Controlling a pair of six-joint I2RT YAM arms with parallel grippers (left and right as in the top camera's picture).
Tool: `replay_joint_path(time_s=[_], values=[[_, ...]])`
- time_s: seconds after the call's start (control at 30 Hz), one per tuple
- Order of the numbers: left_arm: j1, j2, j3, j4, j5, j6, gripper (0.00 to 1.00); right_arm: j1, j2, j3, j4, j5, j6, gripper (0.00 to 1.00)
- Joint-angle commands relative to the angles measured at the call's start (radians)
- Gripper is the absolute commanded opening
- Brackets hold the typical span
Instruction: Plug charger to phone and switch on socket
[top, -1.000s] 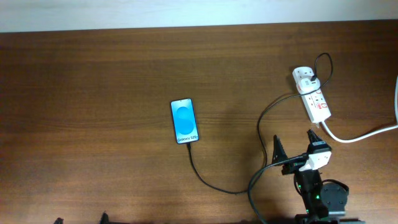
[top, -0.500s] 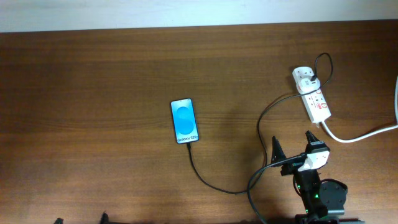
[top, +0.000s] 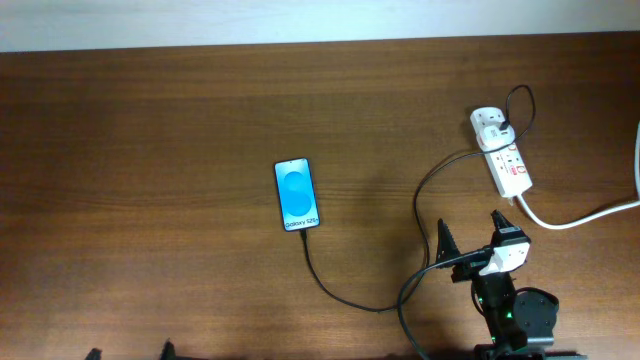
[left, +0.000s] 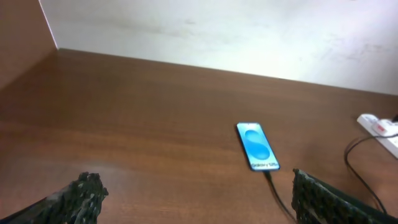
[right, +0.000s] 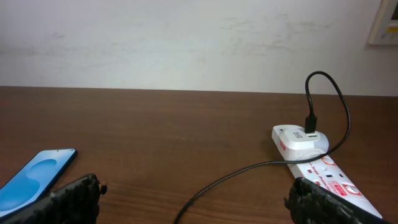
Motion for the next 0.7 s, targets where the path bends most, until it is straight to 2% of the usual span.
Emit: replay_joint_path(time_s=[0.0,0.17,0.3,0.37,0.57,0.67], values=[[-0.003,-0.002,-0.065,0.058,-0.023,0.015,0.99,0.010,-0.008,-0.007,-0.004,0.009,-0.007,0.98],[-0.003,-0.002,-0.217,0.178,-0.007,0.015,0.99,0.010,-0.008,-0.007,-0.004,0.009,-0.007,0.98],[-0.004,-0.002,-0.394,0.676,0.046,0.015,0.99,0.010,-0.008,-0.007,-0.004,0.009,-0.007,0.98],[-0.003,-0.002,-0.597,0.853,0.119,0.015,0.99,0.010,-0.008,-0.007,-0.004,0.009,-0.007,0.98],[-0.003,-0.003,-0.956,1.114,0.137,0.015,0.99,0.010,-0.008,-0.007,-0.004,0.009,-0.007,0.98],[-0.003,-0.003,-1.042,1.149,0.140,0.015,0.99,0.010,-0.008,-0.007,-0.004,0.009,-0.007,0.98]])
